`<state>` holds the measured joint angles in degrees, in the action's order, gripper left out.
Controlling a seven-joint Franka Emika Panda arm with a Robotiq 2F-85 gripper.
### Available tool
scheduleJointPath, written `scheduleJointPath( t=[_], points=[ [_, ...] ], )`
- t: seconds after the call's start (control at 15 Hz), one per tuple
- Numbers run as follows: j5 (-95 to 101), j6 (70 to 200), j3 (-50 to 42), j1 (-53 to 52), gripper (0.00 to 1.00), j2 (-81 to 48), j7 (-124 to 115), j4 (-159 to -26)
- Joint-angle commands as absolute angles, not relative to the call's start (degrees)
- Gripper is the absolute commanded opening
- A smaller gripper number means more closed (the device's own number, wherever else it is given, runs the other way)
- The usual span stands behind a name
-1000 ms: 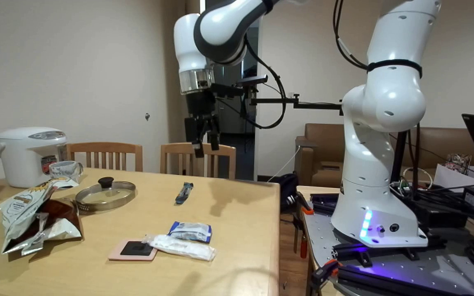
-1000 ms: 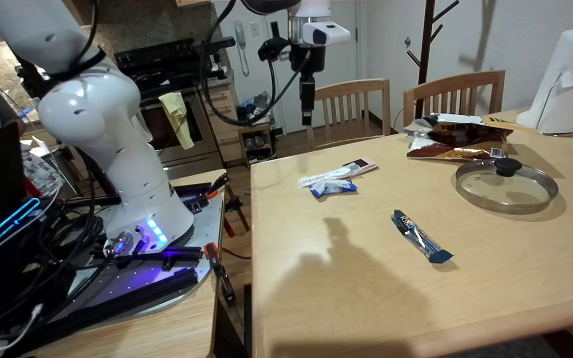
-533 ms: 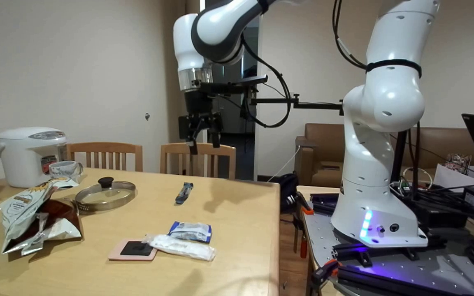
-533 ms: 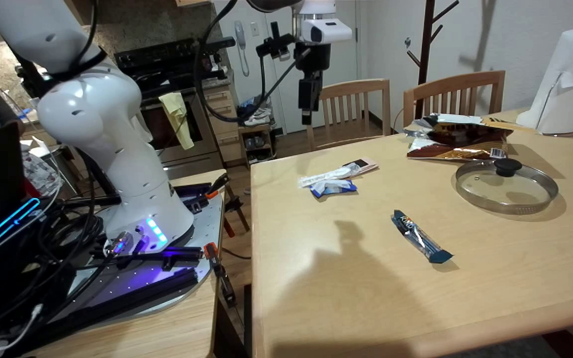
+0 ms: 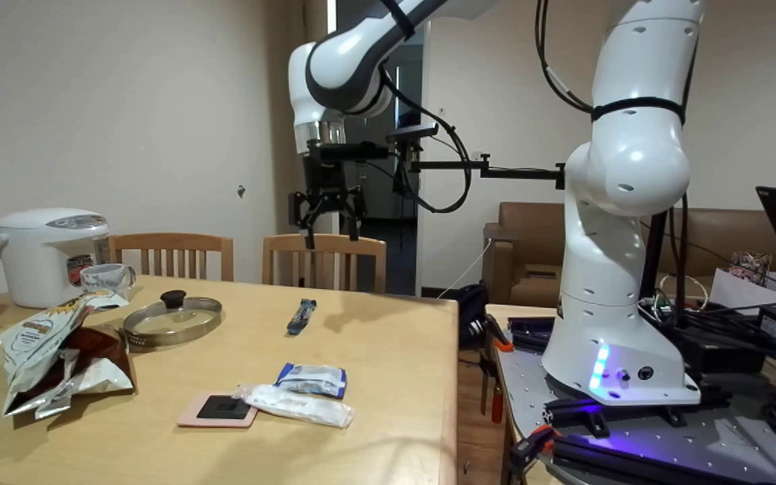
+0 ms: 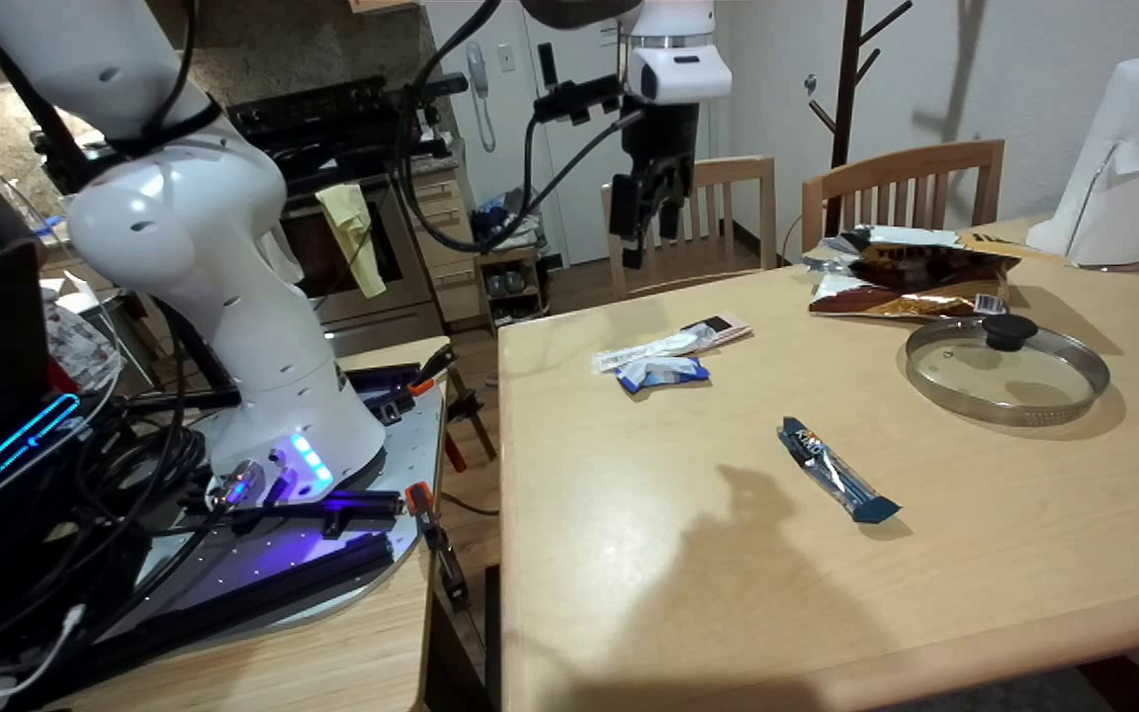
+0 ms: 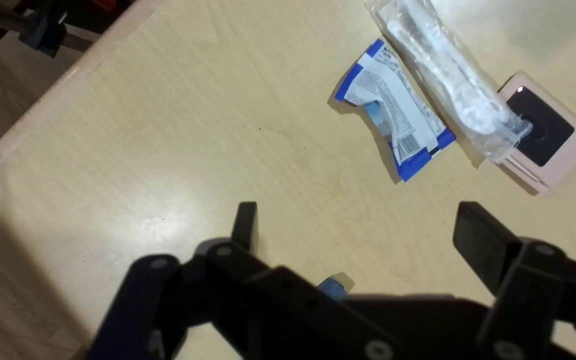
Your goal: Pick the packet on the right and move it to the left
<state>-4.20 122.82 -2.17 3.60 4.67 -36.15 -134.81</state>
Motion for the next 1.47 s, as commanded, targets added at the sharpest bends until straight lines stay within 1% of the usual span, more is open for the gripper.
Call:
scheduleJointPath(
  t=[0.0,0.4,0.67,0.93,1.33,1.4],
  points=[
    [-6.1,124.4,-3.5,4.7,1.0,-0.4,-37.9,-131.0],
    [-10.0,128.5,-7.3,6.3,1.0,-10.8,-36.1,-126.9],
    [-12.3,128.5,-8.4,6.5,1.0,-15.3,-35.8,-124.1],
    [-16.2,128.4,-7.9,7.1,1.0,-17.5,-32.8,-122.2],
    [-19.3,122.1,-8.1,7.3,1.0,-18.6,-28.2,-119.8],
    [-16.9,124.2,-8.8,5.9,1.0,-17.7,-31.0,-121.4]
  ],
)
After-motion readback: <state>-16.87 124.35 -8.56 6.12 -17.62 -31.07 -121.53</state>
